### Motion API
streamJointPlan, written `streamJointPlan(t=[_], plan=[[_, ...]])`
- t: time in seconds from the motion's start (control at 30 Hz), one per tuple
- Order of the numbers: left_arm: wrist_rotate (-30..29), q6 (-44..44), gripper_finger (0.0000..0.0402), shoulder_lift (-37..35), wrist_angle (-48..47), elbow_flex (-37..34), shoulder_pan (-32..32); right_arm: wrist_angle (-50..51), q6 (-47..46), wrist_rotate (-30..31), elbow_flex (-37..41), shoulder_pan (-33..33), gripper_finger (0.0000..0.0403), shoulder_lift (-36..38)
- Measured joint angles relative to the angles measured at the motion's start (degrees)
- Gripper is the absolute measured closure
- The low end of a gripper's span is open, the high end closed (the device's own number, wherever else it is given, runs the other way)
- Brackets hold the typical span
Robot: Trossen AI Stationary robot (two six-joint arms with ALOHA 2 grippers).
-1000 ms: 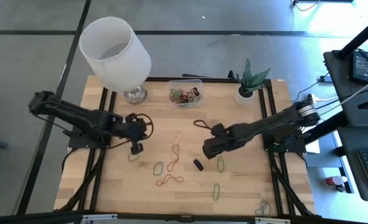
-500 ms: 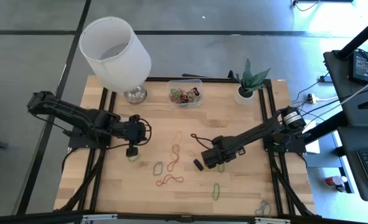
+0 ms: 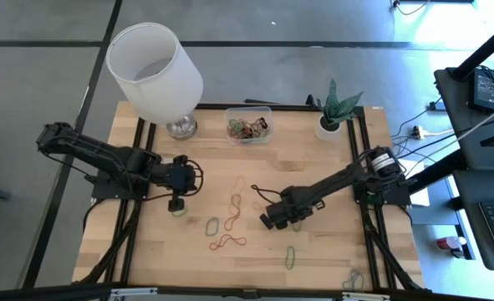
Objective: Pick and place rubber bands into bin
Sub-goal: Put the middle right green rubber band into the transparent bin
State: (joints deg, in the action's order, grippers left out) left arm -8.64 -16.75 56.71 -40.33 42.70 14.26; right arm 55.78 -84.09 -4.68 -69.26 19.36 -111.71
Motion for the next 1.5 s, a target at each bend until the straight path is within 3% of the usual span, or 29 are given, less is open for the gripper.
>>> streamJointPlan(t=[0.23,0.53,0.7,0.83,1.0,1.17,1.37,1.5], plan=[[0.23,0.00,0.0398,0.02,-0.14,0.00,0.00,-1.26,0.37,-0.55,-0.11,-0.07,0.0391,-0.30],[0.85,0.00,0.0398,0.02,-0.14,0.00,0.00,3.50,-0.10,3.71,-5.55,0.04,0.0399,6.35],[0.86,-0.09,0.0398,0.04,-0.09,0.00,-0.29,4.44,0.31,12.52,-7.49,-0.35,0.0401,13.42],[0.86,-2.95,0.0398,0.07,0.11,0.00,-1.79,5.18,2.42,16.60,-4.57,-2.97,0.0401,20.38],[0.85,-4.11,0.0398,0.07,0.09,0.02,-3.77,3.98,11.30,16.87,0.23,-10.84,0.0402,27.93],[0.83,-4.11,0.0398,0.07,0.12,0.02,-5.61,-1.98,27.94,15.63,0.62,-22.84,0.0403,30.80],[0.68,-4.49,0.0398,0.07,0.28,0.02,-8.39,-16.29,47.60,5.24,0.34,-38.92,0.0403,28.97],[0.23,-7.32,0.0398,0.07,0.35,0.02,-10.22,-16.45,59.09,1.26,-6.01,-46.04,0.0403,23.00]])
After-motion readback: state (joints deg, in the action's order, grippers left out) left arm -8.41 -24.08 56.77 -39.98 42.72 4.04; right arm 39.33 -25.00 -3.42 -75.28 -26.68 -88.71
